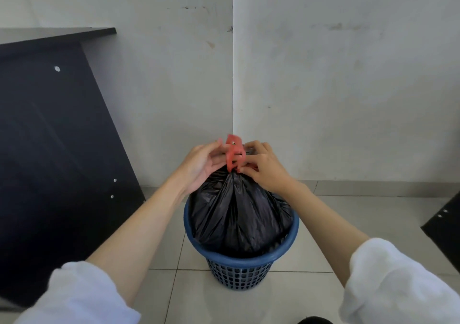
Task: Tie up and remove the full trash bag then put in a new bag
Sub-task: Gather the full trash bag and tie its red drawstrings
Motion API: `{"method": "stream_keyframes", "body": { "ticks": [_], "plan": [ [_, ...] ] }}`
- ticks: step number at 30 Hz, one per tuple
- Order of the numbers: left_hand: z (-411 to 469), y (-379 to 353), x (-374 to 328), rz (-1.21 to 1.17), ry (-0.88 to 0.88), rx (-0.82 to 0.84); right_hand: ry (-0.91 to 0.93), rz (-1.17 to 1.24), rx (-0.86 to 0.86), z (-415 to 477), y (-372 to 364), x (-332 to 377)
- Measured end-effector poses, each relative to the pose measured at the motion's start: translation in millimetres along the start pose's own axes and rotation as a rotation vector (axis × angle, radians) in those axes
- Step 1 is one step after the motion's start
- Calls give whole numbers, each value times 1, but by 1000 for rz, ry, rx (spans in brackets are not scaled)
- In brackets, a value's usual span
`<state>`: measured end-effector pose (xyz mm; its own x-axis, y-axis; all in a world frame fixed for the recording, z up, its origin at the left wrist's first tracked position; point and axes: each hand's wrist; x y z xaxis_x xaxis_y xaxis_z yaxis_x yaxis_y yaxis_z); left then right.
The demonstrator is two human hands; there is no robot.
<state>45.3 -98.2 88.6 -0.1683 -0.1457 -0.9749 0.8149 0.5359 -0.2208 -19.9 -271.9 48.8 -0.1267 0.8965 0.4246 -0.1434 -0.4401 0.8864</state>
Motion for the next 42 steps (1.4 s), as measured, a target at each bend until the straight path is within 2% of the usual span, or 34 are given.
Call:
{"method": "stream_keyframes", "body": {
  "ticks": [1, 3, 8, 15, 18, 22, 26, 30, 33, 37, 42],
  "plan": [
    [4, -1, 2, -51, 0, -16, -14, 39, -33, -3, 0, 0],
    [12, -1, 6, -6, 33, -39, -49, 167, -58, -9, 0, 2],
    [20, -6, 13, 376, 186, 53, -105, 322, -50, -22, 7, 3],
    [30, -15, 21, 675, 72, 161, -124, 537, -181, -20, 31, 17],
    [35, -21, 27, 736, -4, 102, -181, 705, -188, -17, 34, 20],
    [37, -19, 33, 759, 2, 27, -285, 1048, -207, -15, 32, 14],
    [35, -17, 30, 796, 14, 55, -376, 910, -128, -9, 27, 7],
    [33, -16, 25, 848, 48, 107, -373, 986, 13, -9, 30, 9],
    [30, -15, 25, 778, 29, 103, -418, 1124, -85, -7, 29, 7],
    [26, -12, 30, 479, -50, -107, -414, 1348, -252, -4, 21, 5],
    [24, -14, 28, 495, -24, -140, -433, 1451, -368, 2, 16, 14]
  ]
}}
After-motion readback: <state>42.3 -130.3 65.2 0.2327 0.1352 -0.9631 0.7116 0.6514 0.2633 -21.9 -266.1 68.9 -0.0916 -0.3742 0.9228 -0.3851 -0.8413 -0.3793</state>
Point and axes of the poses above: each hand's wrist, its own z-axis towards the middle knuckle, its own y-axis out of the back of the hand, x = y × z, and after that the axes turned 12 degrees about x, right-handed
